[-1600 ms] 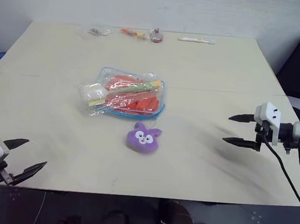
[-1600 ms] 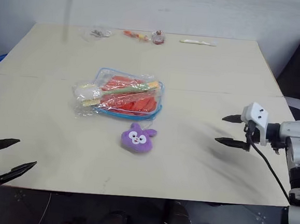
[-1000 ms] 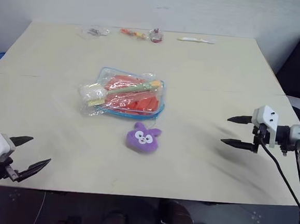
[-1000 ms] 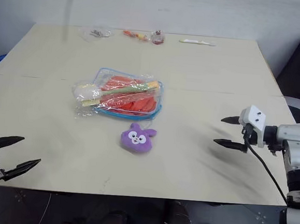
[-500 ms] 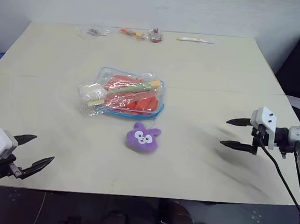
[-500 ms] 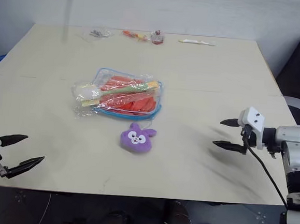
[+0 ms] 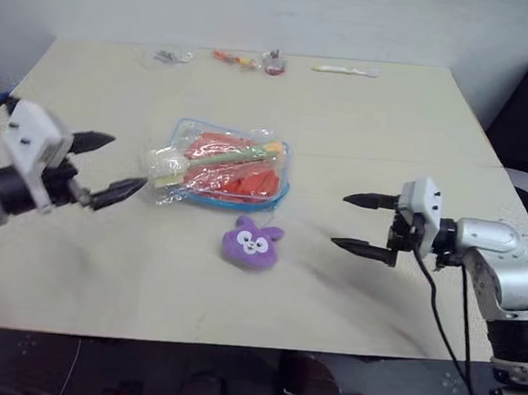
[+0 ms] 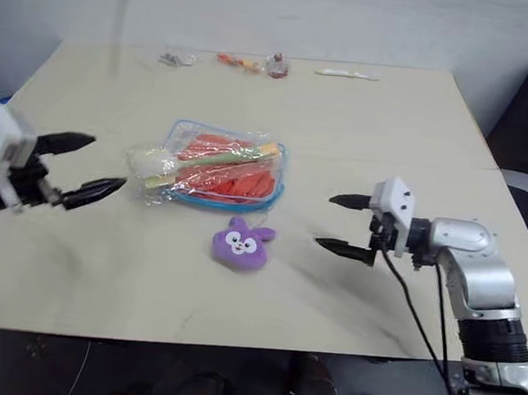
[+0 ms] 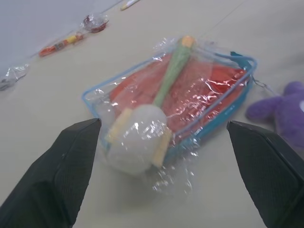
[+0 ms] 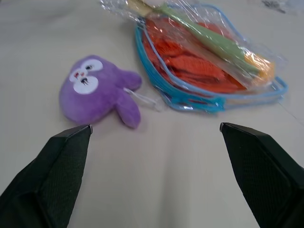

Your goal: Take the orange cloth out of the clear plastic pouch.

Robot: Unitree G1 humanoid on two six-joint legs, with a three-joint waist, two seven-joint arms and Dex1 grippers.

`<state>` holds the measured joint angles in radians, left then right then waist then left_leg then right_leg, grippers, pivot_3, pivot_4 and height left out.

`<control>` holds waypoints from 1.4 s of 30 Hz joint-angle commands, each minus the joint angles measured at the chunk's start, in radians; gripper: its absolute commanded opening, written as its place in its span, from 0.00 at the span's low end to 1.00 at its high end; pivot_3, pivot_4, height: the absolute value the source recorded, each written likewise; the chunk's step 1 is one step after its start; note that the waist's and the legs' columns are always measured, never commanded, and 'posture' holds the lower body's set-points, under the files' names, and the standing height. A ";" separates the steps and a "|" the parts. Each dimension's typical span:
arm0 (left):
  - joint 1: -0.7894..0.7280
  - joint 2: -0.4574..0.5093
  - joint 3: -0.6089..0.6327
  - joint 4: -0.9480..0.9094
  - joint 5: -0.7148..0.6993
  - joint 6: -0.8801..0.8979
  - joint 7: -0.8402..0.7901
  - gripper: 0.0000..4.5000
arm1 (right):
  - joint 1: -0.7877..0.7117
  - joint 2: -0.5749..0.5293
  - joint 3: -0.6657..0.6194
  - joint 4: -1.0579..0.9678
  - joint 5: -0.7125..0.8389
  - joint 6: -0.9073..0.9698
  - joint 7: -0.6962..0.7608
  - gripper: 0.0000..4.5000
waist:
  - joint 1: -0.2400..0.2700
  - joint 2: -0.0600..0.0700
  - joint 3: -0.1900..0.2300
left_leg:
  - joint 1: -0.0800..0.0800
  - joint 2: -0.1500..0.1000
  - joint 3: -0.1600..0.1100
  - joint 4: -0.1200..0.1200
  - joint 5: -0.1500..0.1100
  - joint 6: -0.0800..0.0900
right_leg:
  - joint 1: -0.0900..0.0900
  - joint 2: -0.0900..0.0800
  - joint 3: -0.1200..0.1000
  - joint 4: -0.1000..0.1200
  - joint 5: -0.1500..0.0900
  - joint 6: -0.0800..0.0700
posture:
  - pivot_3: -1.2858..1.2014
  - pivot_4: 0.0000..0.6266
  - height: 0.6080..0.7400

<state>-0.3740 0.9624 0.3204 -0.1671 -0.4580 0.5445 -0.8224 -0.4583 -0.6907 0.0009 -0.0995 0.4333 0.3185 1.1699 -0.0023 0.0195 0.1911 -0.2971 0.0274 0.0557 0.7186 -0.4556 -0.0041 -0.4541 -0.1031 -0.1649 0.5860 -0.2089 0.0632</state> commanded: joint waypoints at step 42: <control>0.095 -0.028 0.259 0.225 0.293 -0.158 0.030 0.31 | -0.158 0.088 0.078 -0.194 0.108 0.131 -0.057 1.00 | -0.043 -0.005 -0.001 | 0.000 0.004 0.008 0.002 0.001 0.000 | -0.012 0.003 0.006 0.005 0.000 0.000 | 0.52 0.24 1.00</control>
<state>-0.3394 0.9232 0.4307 0.1897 -0.1678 0.3057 -0.8770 -0.5879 -0.6129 0.0739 -0.2822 0.5176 0.4571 1.0919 -0.0456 0.0146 0.1903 -0.2975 0.0310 0.0627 0.7204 -0.4549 -0.0045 -0.4656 -0.0997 -0.1590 0.5908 -0.2084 0.0634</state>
